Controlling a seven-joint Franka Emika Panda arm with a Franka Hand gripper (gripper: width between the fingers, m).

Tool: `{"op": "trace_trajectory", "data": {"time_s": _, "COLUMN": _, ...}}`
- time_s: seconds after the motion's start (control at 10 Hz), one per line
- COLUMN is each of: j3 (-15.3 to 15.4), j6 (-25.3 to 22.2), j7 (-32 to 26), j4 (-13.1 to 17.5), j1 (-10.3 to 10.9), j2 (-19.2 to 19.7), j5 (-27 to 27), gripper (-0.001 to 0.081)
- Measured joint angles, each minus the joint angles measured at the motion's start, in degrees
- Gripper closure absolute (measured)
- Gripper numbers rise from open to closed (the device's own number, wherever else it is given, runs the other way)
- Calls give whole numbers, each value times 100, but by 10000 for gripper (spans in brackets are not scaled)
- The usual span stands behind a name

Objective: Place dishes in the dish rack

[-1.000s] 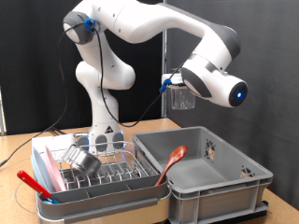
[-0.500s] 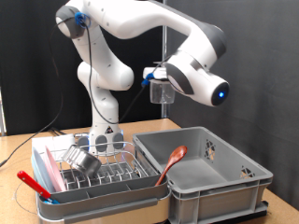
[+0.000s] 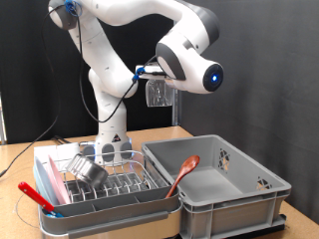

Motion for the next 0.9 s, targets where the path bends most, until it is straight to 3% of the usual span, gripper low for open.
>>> {"op": "trace_trajectory", "data": {"time_s": 0.1, "j3": -86, "j6": 20, "j7": 4, "j4": -10, "j1": 67, "j2": -1, "j5": 56, "gripper": 706}}
{"op": "trace_trajectory", "data": {"time_s": 0.2, "j3": -80, "j6": 91, "j7": 9, "j4": -30, "j1": -39, "j2": -8, "j5": 172, "gripper": 706}}
{"op": "trace_trajectory", "data": {"time_s": 0.3, "j3": -50, "j6": 180, "j7": 48, "j4": -41, "j1": -243, "j2": -15, "j5": 265, "gripper": 706}}
{"op": "trace_trajectory", "data": {"time_s": 0.6, "j3": 281, "j6": 153, "j7": 175, "j4": -28, "j1": -1199, "j2": -13, "j5": 245, "gripper": 706}}
{"op": "trace_trajectory", "data": {"time_s": 0.9, "j3": 201, "j6": -466, "j7": 164, "j4": 92, "j1": -1654, "j2": 62, "j5": -3, "gripper": 706}}
